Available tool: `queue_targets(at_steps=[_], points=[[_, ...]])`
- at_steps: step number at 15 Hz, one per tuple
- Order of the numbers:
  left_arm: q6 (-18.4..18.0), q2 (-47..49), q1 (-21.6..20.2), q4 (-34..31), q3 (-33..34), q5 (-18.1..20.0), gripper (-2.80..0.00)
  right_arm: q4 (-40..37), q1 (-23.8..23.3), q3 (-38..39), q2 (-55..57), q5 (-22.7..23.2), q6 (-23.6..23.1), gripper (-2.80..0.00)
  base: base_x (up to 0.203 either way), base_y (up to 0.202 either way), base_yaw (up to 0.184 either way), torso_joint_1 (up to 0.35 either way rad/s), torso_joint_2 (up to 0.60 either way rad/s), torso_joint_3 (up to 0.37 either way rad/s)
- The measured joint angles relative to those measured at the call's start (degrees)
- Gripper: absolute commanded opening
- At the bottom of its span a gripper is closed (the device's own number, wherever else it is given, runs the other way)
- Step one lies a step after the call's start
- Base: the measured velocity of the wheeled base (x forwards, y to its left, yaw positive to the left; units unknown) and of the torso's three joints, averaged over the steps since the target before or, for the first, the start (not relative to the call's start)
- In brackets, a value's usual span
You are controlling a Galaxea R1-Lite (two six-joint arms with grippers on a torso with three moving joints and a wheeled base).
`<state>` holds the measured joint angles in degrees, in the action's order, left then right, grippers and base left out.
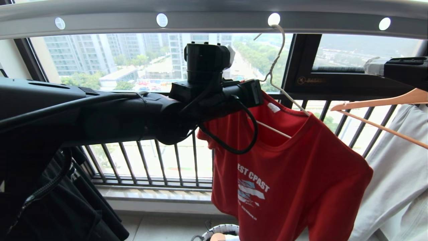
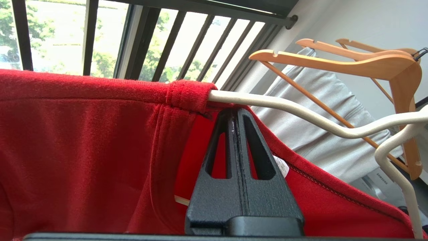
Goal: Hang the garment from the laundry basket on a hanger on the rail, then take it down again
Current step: Take the clothes off the clothes rack
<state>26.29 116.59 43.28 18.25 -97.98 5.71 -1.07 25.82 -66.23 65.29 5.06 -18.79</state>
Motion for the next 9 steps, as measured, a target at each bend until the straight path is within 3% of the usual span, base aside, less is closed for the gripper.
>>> queue_targets(at_steps=[3, 5, 9], points=[[-0.17, -0.85, 1.18, 0.02, 3.96, -0.81, -2.80, 0.02, -0.05, -0.16, -0.28, -0.10, -0.06, -2.80, 0.000, 0.000, 0.000, 0.000, 0.00, 0.000], [-0.25, -1.64, 1.60, 0.05, 7.48, -3.70, -2.80, 0.06, -0.13, -0.20, -0.33, -0.10, -0.06, -2.80, 0.000, 0.000, 0.000, 0.000, 0.00, 0.000], [-0.34, -7.08, 3.48, -0.06, 14.68, -4.56, -2.80, 0.09, -0.17, -0.30, -0.35, -0.10, -0.01, -2.80, 0.000, 0.000, 0.000, 0.000, 0.00, 0.000]])
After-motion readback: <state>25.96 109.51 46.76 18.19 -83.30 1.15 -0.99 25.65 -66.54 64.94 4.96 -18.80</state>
